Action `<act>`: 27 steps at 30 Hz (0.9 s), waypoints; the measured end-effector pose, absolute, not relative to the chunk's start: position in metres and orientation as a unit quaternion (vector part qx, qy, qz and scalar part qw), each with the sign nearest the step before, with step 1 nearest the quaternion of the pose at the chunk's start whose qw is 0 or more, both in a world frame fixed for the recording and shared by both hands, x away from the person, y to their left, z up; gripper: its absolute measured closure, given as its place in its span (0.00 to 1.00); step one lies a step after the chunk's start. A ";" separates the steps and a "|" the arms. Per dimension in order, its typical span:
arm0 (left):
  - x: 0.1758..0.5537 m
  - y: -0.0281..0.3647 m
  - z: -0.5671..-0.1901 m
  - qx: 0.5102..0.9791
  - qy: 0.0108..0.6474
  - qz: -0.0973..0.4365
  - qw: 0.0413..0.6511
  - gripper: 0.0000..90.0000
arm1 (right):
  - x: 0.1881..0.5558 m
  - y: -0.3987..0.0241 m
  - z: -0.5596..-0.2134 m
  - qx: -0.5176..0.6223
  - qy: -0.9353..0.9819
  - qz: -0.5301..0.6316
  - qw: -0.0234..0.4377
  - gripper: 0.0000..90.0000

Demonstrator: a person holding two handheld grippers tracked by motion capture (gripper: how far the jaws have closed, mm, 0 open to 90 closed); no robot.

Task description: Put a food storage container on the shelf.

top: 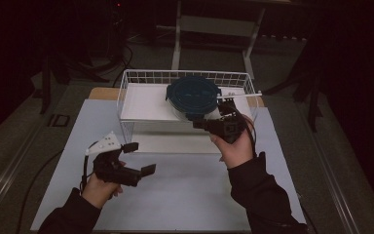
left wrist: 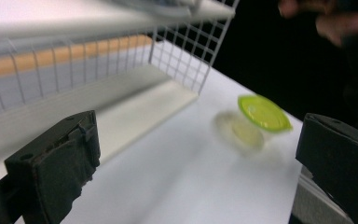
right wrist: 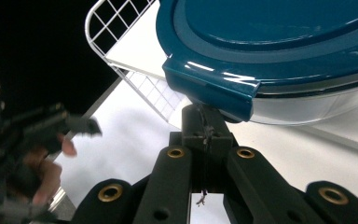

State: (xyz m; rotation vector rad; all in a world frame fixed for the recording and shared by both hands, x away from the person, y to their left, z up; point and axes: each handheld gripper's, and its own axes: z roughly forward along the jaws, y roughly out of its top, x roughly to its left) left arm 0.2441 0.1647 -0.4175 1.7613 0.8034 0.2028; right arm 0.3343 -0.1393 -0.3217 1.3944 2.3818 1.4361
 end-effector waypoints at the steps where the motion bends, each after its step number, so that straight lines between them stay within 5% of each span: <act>1: 0.240 0.163 -0.422 0.751 0.341 0.089 0.559 0.00 | 0.336 -0.139 -0.323 0.448 0.766 0.460 0.015 1.00; 27: 0.210 0.161 -0.472 0.759 0.333 0.105 0.550 0.00 | 0.363 -0.141 -0.326 0.481 0.739 0.470 0.033 1.00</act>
